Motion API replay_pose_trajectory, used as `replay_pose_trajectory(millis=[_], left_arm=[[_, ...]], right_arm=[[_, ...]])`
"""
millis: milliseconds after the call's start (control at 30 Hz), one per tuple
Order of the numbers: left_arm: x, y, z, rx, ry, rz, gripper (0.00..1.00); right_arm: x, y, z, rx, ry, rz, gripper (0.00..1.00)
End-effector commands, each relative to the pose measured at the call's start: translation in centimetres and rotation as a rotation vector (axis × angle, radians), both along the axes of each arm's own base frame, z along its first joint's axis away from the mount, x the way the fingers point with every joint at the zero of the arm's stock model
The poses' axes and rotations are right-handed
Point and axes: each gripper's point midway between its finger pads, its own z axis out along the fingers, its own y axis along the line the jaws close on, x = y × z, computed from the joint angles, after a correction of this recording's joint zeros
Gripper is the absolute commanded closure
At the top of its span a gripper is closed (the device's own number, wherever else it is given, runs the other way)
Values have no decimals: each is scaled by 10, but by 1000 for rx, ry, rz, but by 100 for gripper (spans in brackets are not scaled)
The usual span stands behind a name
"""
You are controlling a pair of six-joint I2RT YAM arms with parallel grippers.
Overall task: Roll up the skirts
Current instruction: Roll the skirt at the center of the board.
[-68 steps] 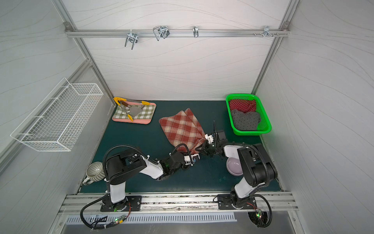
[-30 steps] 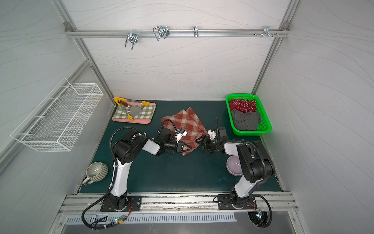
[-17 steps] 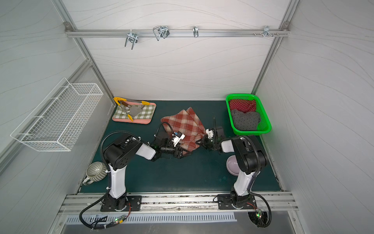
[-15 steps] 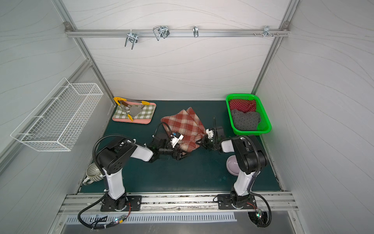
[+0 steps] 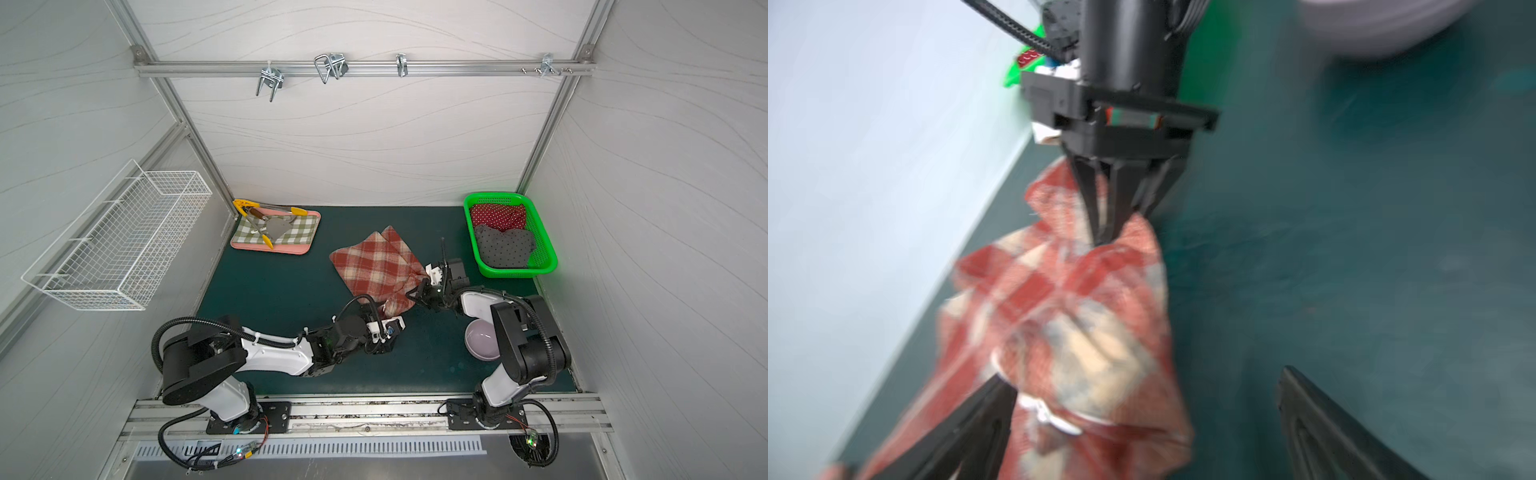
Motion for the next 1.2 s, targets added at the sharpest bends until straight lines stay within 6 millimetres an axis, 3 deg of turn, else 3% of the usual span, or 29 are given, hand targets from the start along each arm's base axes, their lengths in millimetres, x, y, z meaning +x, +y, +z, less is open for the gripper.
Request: replay_pose_trajectory(millis=[0, 100, 167, 333, 467, 600, 733, 867, 1000, 1100, 1167], left_arm=[[30, 19, 43, 8, -283, 193, 2], [32, 30, 51, 8, -325, 239, 2], [25, 25, 48, 15, -311, 197, 2], [-19, -16, 8, 115, -172, -88, 2], [-40, -30, -18, 130, -28, -193, 2], [-24, -32, -38, 168, -63, -130, 2], [2, -31, -31, 121, -148, -11, 2], [20, -33, -39, 129, -149, 41, 2], [33, -28, -59, 148, -116, 83, 3], [37, -17, -74, 167, -80, 107, 14], [34, -9, -81, 177, -52, 107, 49]], right_arm=[[-14, 0, -4, -5, 29, 30, 100], [-15, 0, -6, 1, 35, 33, 100], [-16, 1, -7, 5, 39, 35, 100], [-14, 2, -8, 14, 46, 35, 100], [-13, 2, -7, 19, 49, 34, 100], [-14, 1, -7, 27, 48, 37, 100], [-18, 2, -10, 38, 56, 40, 100], [-21, 2, -12, 52, 63, 42, 100], [-23, 3, -14, 61, 70, 47, 100], [-23, 1, -15, 59, 69, 43, 100], [-23, -2, -15, 64, 74, 34, 100]])
